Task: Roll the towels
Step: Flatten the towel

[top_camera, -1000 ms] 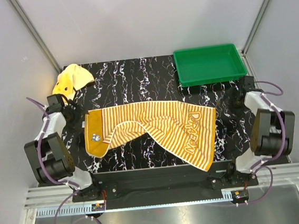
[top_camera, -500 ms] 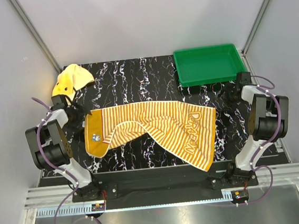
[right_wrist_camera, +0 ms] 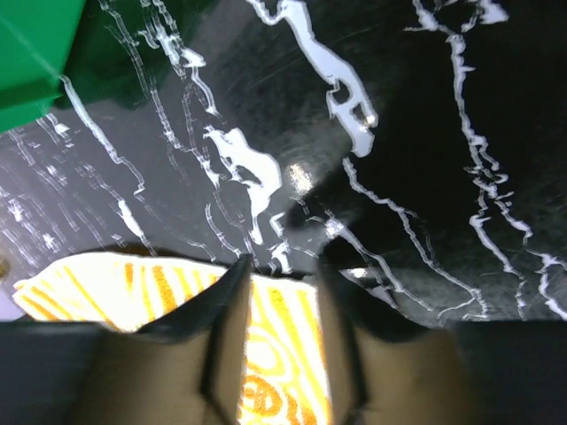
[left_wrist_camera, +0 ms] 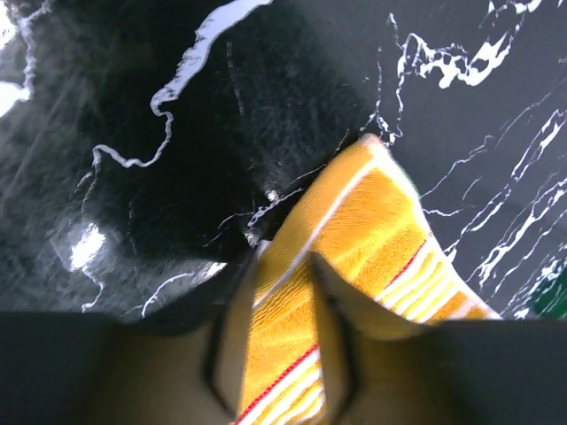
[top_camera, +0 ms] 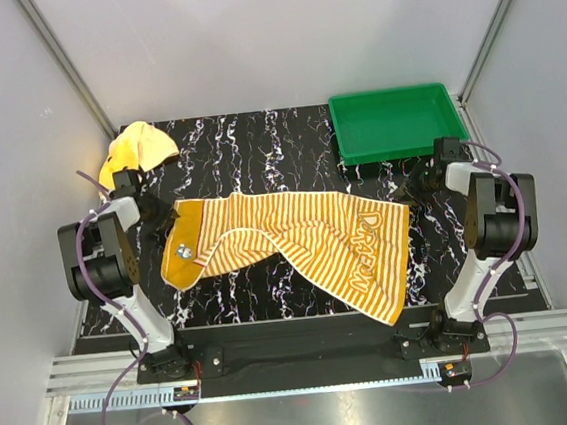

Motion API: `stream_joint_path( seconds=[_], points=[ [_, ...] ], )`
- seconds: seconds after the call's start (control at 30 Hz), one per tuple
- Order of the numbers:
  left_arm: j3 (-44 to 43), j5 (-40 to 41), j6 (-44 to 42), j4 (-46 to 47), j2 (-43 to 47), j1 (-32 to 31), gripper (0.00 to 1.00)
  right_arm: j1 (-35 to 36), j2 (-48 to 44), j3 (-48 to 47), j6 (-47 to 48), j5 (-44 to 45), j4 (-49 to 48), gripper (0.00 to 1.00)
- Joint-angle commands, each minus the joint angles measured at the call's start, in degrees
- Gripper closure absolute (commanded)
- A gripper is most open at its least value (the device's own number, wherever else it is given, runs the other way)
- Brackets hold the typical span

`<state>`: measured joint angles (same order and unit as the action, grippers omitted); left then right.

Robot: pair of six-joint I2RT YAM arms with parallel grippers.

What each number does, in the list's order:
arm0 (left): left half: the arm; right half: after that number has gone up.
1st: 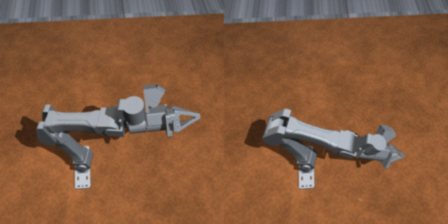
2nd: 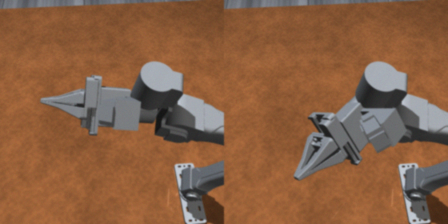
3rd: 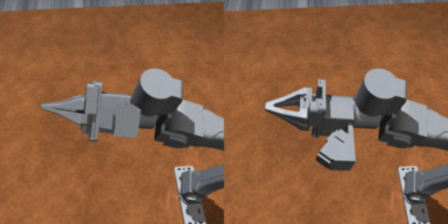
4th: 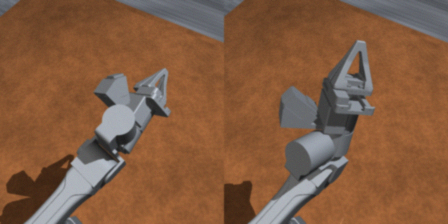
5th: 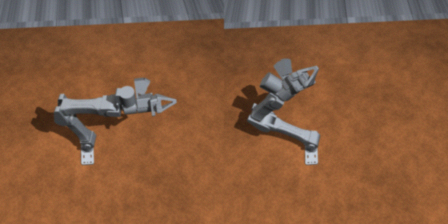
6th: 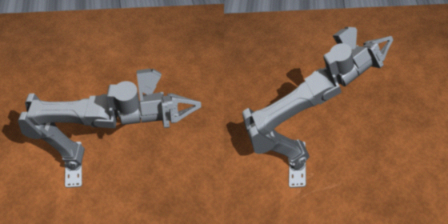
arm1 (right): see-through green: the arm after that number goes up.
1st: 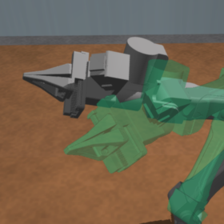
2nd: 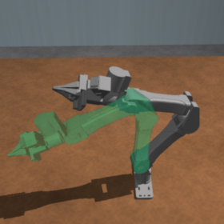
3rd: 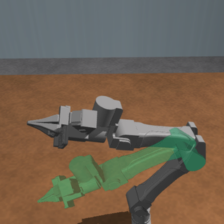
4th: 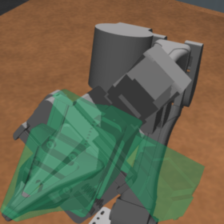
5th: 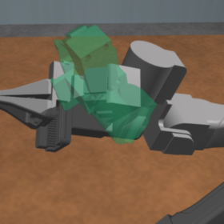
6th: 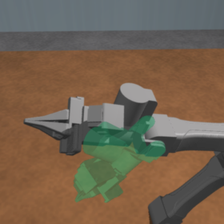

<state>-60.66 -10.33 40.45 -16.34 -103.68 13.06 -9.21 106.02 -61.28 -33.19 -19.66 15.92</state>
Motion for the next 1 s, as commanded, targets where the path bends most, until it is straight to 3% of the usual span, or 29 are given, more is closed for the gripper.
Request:
stream_joint_path(
  seconds=[0.0, 0.13, 0.2, 0.3, 0.33, 0.47, 0.7, 0.8, 0.97],
  points=[
    [-0.95, -0.31, -0.98, 0.17, -1.62, -0.14, 0.80, 0.42, 2.61, 0.28, 2.07, 1.29, 1.39, 0.65],
    [-1.30, -0.39, -1.25, 0.17, -1.61, -0.14, 1.00, 0.42, 2.70, -0.07, 2.34, 1.55, 1.83, 0.80],
    [-1.74, -0.05, -1.25, -0.18, -1.35, -0.14, 1.00, 0.42, 2.35, -0.51, 3.13, 2.08, 3.14, 0.81],
    [-2.09, 0.74, -1.16, -0.71, -0.56, -0.14, 1.00, 0.42, -0.53, -1.04, 4.10, 6.90, 6.22, 0.57],
    [-2.09, 1.10, -1.07, -0.97, -0.30, -0.05, 1.00, 0.42, -1.42, -1.13, 4.10, 10.31, 7.88, 0.41],
    [-1.92, 2.24, -0.46, -0.89, 1.20, -0.05, 1.00, 0.34, -6.08, 0.01, 4.45, 16.92, 10.53, 0.20],
    [-0.60, 1.89, 0.51, 0.25, 2.69, 0.21, 1.00, 0.34, -8.63, 2.21, 4.45, 18.26, 12.55, 0.21],
    [-0.16, 1.54, 0.51, 0.43, 2.95, 0.56, 1.00, 0.95, -8.98, 3.97, 3.92, 13.01, 10.63, 0.33],
    [0.63, 0.57, 0.86, 1.22, 3.04, 0.65, 1.00, 5.34, -7.23, 4.32, 3.13, 11.58, 9.22, 0.44]
  ],
)
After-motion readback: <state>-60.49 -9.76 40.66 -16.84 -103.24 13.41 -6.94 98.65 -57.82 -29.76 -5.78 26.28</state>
